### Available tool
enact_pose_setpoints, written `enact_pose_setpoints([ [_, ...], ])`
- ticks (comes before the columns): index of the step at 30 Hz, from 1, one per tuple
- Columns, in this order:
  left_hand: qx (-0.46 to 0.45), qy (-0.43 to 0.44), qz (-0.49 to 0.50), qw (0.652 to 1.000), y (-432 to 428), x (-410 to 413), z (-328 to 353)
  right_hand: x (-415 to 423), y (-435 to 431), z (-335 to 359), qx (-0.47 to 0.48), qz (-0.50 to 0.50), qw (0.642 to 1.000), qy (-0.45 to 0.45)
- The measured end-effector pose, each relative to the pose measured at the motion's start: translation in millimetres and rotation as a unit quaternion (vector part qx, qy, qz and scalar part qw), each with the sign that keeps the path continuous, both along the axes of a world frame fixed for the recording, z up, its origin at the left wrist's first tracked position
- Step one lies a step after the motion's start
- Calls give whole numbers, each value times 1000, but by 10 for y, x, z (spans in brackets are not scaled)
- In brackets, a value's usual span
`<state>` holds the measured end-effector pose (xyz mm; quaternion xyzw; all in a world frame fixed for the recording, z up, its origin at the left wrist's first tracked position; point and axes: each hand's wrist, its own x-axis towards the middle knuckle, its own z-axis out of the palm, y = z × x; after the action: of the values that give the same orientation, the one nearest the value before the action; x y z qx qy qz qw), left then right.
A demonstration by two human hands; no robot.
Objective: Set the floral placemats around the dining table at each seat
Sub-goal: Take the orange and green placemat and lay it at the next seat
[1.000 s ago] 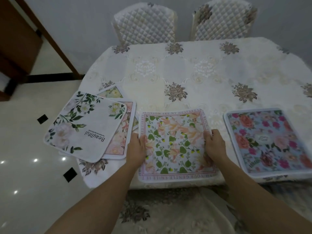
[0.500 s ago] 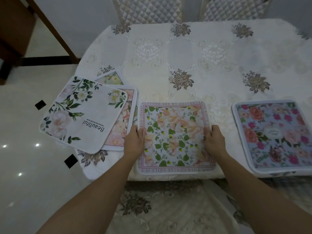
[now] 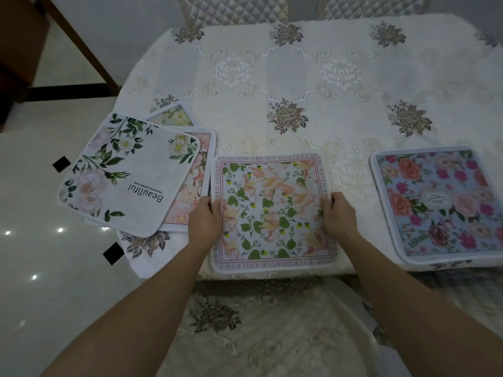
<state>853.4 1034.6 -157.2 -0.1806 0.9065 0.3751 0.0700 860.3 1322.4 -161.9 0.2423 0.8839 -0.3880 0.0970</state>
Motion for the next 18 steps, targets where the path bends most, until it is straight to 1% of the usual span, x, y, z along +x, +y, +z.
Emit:
enact_pose_setpoints([
  [7,-8,-18,-3,1000,9,-2,38,-2,21,8,13,-10,1000,-3],
  [16,-27,-14,3,1000,-19,-9,100,-16,31,33,60,-4,998,-19],
  [18,-27,-14,7,1000,-28,-21,105,-13,37,38,58,-9,998,-24],
])
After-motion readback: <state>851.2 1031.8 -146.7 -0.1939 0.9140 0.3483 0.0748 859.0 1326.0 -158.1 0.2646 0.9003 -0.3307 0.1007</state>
